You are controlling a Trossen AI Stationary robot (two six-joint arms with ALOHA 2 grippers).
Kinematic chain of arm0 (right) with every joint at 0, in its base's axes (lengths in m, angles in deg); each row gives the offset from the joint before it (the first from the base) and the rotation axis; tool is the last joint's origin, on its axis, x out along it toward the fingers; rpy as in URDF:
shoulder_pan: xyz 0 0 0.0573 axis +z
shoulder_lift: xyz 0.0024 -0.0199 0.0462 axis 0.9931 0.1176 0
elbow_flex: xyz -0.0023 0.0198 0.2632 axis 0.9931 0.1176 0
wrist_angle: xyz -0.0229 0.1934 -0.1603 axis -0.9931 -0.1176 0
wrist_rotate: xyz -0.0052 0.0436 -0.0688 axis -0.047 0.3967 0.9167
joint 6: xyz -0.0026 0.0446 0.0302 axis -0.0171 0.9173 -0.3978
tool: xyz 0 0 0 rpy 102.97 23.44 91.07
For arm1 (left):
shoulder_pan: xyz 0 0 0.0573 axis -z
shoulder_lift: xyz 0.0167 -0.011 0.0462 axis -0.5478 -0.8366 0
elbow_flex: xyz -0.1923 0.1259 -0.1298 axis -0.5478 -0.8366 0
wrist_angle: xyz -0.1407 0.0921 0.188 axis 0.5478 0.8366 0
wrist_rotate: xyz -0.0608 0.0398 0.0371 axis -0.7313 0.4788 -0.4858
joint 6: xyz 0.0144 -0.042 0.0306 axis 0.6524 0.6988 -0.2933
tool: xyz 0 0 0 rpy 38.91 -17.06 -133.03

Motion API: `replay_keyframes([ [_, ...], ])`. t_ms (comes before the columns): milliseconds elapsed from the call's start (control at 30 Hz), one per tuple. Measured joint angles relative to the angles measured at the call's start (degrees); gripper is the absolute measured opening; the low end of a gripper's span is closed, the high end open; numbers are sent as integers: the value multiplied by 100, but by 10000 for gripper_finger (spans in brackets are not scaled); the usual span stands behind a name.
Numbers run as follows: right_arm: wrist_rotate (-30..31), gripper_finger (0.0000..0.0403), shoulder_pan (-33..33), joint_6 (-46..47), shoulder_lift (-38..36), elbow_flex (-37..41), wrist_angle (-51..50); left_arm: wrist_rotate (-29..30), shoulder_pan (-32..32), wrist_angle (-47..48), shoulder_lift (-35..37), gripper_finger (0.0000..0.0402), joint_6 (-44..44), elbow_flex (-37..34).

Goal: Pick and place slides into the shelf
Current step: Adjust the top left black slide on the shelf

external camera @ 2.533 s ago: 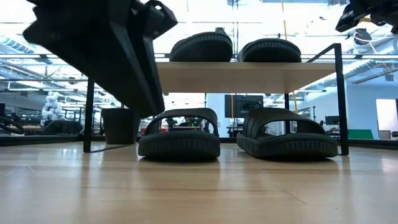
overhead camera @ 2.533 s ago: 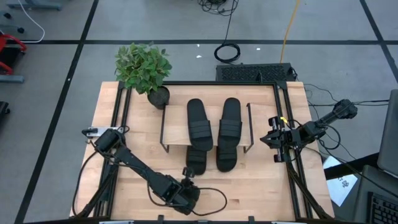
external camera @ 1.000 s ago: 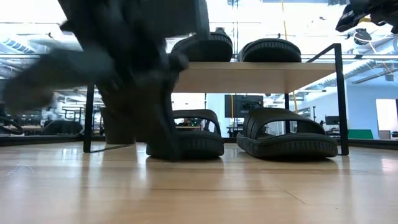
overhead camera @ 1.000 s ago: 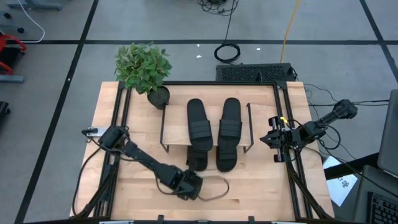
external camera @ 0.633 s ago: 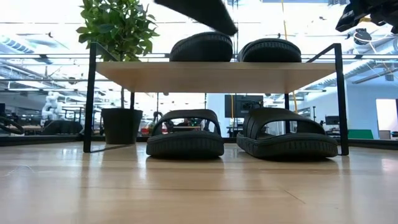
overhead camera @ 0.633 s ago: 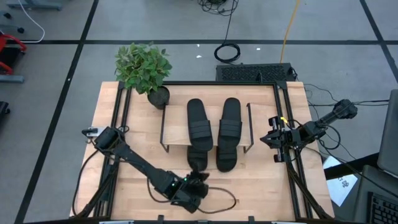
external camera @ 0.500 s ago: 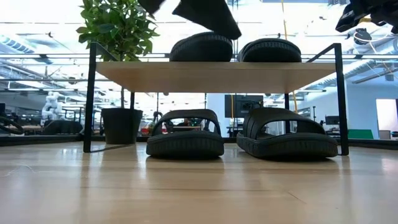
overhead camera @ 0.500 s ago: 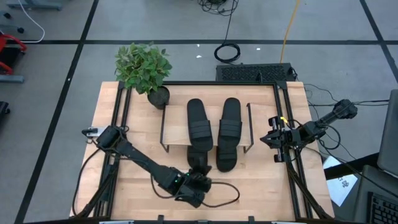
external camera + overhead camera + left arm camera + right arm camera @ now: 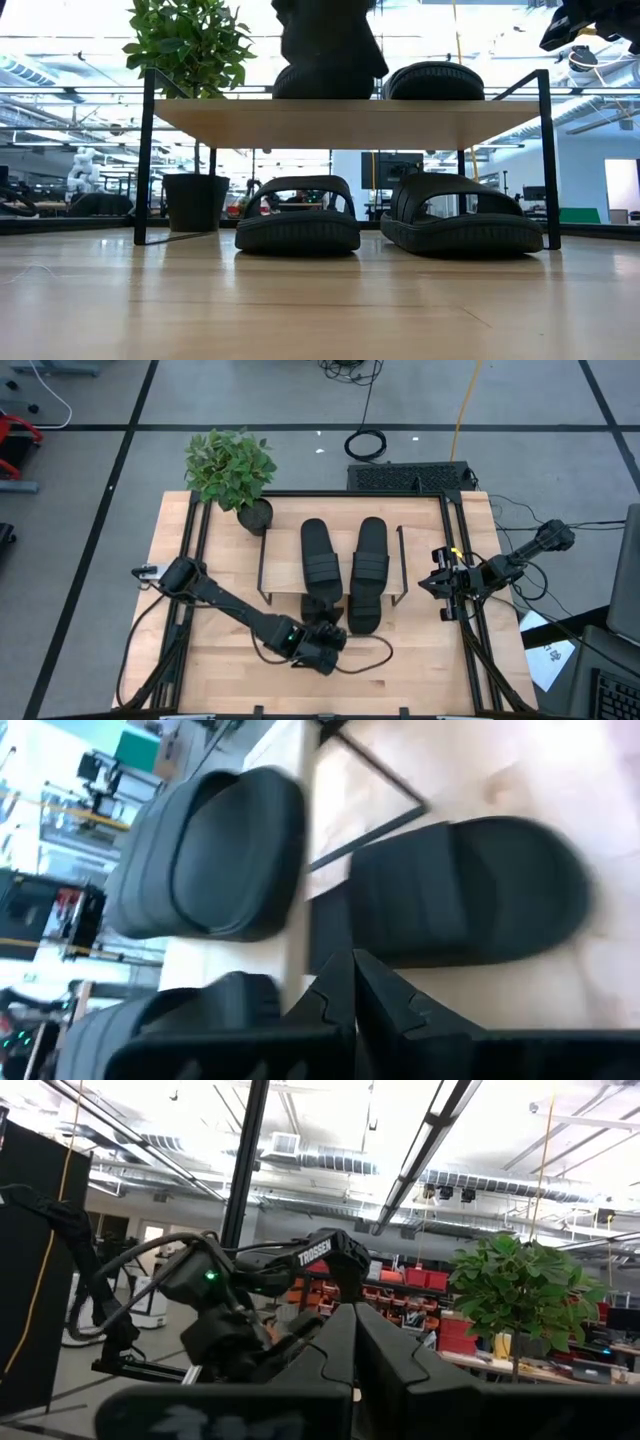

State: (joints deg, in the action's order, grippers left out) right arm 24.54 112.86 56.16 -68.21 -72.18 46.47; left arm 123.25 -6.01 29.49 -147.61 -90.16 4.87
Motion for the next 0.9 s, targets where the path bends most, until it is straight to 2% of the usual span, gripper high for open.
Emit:
replay_keyframes([
  [133, 1, 0, 1, -8, 0, -1, -4, 88, 8, 122, 0, 0, 28, 0],
  [400, -1, 0, -1, -10, 0, 1, -17, 889, 137, 726, 0, 0, 676, 0],
  [600, 0, 0, -1, -10, 0, -1, -17, 923, 224, 1174, 0, 0, 1200, -2],
  [900, 1, 0, -1, -10, -1, 0, -17, 1069, 443, 1206, 0, 0, 1207, -2],
])
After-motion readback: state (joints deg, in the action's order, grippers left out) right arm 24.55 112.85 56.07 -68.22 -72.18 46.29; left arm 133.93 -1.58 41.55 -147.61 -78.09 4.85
